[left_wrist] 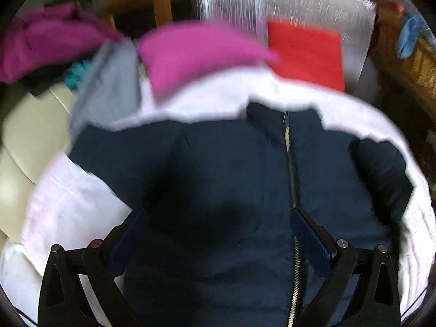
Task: Fold large clothes
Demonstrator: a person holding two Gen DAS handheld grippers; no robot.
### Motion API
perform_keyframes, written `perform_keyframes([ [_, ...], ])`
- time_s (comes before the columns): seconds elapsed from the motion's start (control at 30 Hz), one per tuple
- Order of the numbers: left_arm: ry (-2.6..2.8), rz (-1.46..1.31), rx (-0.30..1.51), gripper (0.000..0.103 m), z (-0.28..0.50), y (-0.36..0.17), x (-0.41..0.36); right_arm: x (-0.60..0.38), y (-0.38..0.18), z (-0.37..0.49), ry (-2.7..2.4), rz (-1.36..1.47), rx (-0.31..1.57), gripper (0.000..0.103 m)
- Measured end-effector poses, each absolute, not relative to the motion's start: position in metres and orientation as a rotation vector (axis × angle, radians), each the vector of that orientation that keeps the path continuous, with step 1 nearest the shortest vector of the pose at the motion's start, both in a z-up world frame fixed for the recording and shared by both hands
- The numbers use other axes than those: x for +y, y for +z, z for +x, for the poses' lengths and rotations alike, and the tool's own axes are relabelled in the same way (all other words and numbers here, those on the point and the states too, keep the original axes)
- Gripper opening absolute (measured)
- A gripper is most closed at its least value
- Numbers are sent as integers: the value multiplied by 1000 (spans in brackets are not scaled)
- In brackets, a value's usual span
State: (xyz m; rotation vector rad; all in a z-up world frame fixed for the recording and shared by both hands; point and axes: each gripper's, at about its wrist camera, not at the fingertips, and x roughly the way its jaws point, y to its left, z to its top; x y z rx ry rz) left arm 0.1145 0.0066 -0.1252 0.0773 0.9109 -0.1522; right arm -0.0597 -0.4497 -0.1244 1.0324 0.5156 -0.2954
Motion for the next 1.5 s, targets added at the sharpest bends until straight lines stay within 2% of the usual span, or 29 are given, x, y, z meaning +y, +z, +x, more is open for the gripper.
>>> perform_keyframes([
  [0.1,-141,79,977,103,136,-159,-3,-495,-169,-62,-294,1281,470,103],
  [0.17,-146,83,984,103,144,-172,-7,-513,-183,-51,-248,1351,438,103],
  [0.37,-171,182,1000,103,158,-197,-26,-530,-207,8,-237,1342,542,103],
  [0.53,-176,227,993,103,161,-198,-34,-535,-224,48,-269,1310,601,99],
  [0.57,-182,230,986,103,160,-196,-36,-533,-221,53,-261,1290,593,96],
  [0.6,-180,243,981,103,160,-194,-38,-529,-221,58,-227,1293,591,77],
  [0.63,-180,250,971,103,160,-192,-40,-526,-223,66,-185,1305,603,64],
  [0.67,-178,255,963,103,160,-190,-42,-519,-224,73,-183,1291,642,45],
  [0.7,-175,261,954,103,158,-187,-43,-514,-222,74,-196,1261,654,42],
  [0.8,-139,312,961,103,156,-175,-44,-486,-194,81,-203,1108,646,42],
  [1.0,-42,269,855,103,165,-141,-14,-397,-118,81,80,938,522,42],
  [1.1,40,233,820,103,168,-126,13,-345,-111,90,239,921,554,42],
  [1.2,109,208,808,103,169,-119,38,-298,-128,102,386,975,619,43],
  [1.23,135,195,810,103,171,-118,49,-284,-135,106,416,991,652,46],
  [1.3,167,168,822,103,173,-118,65,-258,-158,115,462,1028,760,89],
  [1.33,177,152,828,103,171,-116,73,-248,-171,117,477,1054,801,92],
  [1.43,192,106,829,103,168,-114,84,-222,-200,107,499,1098,967,92],
  [1.5,186,97,829,103,166,-112,84,-223,-206,89,488,1139,999,92],
])
